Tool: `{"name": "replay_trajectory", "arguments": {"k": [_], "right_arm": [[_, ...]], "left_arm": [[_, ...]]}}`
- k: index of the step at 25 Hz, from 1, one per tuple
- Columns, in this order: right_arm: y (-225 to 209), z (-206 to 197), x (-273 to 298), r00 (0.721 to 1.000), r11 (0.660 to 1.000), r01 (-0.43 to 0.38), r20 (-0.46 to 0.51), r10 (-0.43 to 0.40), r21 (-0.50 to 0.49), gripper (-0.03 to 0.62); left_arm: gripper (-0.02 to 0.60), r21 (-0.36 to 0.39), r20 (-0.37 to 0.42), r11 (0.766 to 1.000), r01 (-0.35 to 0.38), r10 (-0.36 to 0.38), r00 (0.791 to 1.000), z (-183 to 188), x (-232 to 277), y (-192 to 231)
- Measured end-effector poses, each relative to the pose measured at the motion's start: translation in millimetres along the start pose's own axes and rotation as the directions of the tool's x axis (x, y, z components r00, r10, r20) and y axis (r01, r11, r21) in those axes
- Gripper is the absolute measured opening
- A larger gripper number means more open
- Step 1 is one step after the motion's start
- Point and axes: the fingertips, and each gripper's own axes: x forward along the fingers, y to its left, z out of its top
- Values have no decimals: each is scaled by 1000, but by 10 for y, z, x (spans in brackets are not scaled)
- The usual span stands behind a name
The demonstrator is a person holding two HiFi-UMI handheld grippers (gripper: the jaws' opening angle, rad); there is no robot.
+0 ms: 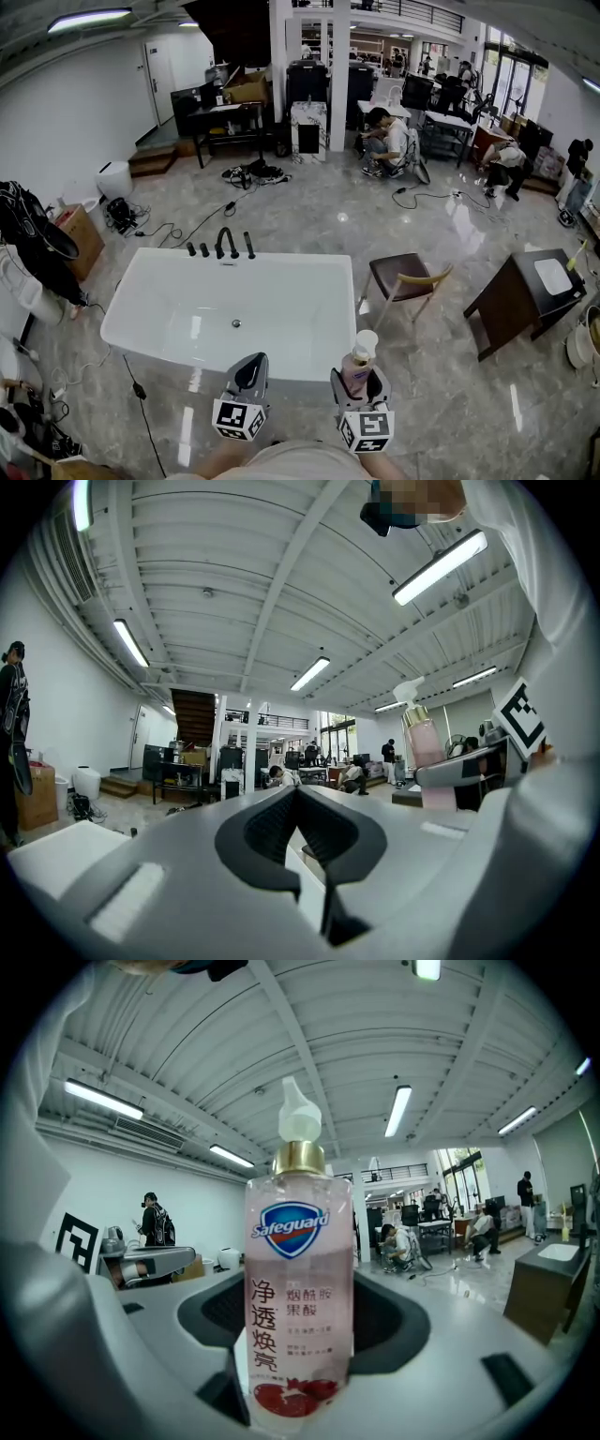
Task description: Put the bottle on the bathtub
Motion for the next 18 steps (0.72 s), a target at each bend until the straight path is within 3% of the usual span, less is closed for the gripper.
{"name": "replay_trajectory", "arguments": {"k": [10,18], "right_arm": [[-285,-62,21,999,999,-40,-3,40,11,308],[-348,-120,574,999,999,-31,-22,31,21,308]], "left_arm": [[9,14,16,1000,8,-8,1000,21,303,-275],[9,4,9,1000,13,-13,1000,-98,719,97]]}}
